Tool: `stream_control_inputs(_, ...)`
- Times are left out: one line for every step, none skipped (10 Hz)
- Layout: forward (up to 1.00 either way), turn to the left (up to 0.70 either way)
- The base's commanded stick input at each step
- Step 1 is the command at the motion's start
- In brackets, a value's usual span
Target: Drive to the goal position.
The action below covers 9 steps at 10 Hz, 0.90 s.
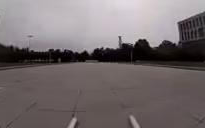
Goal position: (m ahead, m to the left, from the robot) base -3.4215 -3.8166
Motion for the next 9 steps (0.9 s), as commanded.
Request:
stream_control_inputs(1.00, 0.00)
stream_control_inputs(1.00, 0.00)
stream_control_inputs(1.00, 0.00)
stream_control_inputs(1.00, 0.00)
stream_control_inputs(1.00, 0.00)
stream_control_inputs(1.00, 0.00)
stream_control_inputs(1.00, 0.00)
stream_control_inputs(1.00, 0.00)
stream_control_inputs(1.00, 0.00)
